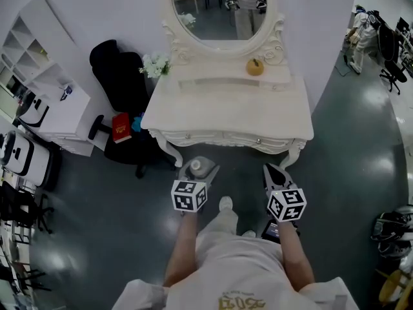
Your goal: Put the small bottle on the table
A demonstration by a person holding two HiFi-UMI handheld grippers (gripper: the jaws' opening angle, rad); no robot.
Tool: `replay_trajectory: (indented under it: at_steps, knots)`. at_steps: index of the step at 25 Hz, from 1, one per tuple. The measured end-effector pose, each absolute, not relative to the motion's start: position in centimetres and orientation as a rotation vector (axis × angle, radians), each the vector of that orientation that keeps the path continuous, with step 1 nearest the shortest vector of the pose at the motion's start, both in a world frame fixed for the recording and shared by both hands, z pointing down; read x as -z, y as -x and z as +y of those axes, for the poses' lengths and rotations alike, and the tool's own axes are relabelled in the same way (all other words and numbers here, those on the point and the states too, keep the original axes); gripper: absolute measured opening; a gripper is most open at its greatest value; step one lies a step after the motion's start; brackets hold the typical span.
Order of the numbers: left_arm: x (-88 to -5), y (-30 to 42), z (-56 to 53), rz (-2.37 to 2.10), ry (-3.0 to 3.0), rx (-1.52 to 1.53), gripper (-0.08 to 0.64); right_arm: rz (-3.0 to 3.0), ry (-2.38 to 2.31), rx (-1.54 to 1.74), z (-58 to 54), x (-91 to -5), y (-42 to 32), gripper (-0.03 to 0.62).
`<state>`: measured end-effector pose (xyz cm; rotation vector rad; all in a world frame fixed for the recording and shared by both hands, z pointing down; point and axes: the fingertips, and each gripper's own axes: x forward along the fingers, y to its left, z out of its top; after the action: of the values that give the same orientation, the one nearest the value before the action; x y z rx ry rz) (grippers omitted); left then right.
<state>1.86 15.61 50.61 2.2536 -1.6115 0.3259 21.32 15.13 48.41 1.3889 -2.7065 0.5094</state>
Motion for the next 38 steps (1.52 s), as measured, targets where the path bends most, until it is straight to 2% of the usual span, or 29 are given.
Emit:
replay_trajectory:
  at_steps: [9, 24, 38]
  knots:
    - [-53.5, 1.6, 9.3, -1.546, -2.225, -0.360, 0.348, -2.635, -1.393, -0.582, 8.7, -50.8, -17.4, 0.012]
    - [-54.8, 11.2, -11.1, -1.400, -2.372, -0.474, 0.348, -2.566, -1.492, -0.597, -10.4, -51.9, -5.3, 0.012]
    - [-57.1, 12.0, -16.6, -1.248, -2.423, -0.510, 0.348, -2.503, -1.578, -0.600, -15.3, -51.9, -4.0, 0.012]
